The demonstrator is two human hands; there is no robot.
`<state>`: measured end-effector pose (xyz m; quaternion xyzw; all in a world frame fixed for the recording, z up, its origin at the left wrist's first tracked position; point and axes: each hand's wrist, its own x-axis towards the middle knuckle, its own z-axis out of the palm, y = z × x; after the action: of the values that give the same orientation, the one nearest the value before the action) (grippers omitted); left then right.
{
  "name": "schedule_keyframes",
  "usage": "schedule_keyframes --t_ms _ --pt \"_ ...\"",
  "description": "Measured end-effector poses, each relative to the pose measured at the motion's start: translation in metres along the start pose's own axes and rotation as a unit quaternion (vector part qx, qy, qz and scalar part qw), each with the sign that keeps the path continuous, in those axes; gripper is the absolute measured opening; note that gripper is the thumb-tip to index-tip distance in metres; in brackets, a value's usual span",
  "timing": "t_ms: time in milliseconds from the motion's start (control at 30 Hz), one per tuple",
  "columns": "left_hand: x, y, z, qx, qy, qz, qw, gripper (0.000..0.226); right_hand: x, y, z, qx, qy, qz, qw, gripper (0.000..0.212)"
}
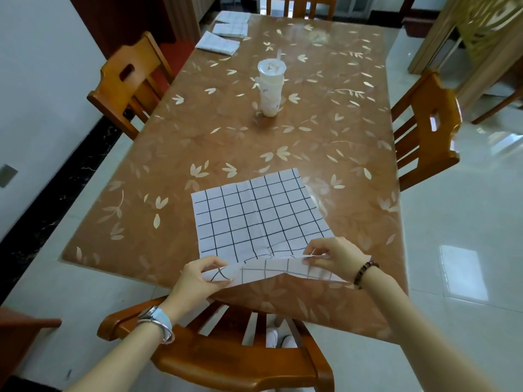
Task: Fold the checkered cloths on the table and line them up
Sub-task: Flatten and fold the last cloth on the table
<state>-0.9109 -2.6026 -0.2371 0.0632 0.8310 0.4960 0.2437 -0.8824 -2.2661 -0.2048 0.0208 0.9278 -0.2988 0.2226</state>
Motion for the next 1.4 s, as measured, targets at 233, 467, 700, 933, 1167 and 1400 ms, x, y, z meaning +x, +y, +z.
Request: schedule_keyframes --t_ms 233,467,700,933,1167,1400 --pt "0.01 0.004 -0.016 -0.079 0.073 -0.02 0.994 0.016 0.009 0.011 -0.029 -0.029 0.003 0.019 0.999 0.026" --pt "0.023 0.012 -0.033 -0.125 0.123 -0.03 0.984 0.002 0.014 0.03 -0.041 0.138 0.076 0.034 0.987 0.03" --pt "0.064 0.022 -0.043 -0.16 0.191 -0.069 0.966 0.011 0.059 0.035 -0.04 0.25 0.231 0.049 0.939 0.05" --pt "0.117 0.003 -0.064 -0.126 0.224 -0.079 0.963 0.007 0.12 0.02 -0.041 0.281 0.271 0.091 0.916 0.005" --pt "0.153 -0.015 -0.062 -0.069 0.252 -0.124 0.957 0.019 0.175 0.027 -0.03 0.242 0.277 0.13 0.921 0.009" --pt "0.17 -0.04 -0.06 -0.077 0.255 -0.159 0.951 0.027 0.213 0.032 -0.021 0.184 0.276 0.172 0.927 0.012"
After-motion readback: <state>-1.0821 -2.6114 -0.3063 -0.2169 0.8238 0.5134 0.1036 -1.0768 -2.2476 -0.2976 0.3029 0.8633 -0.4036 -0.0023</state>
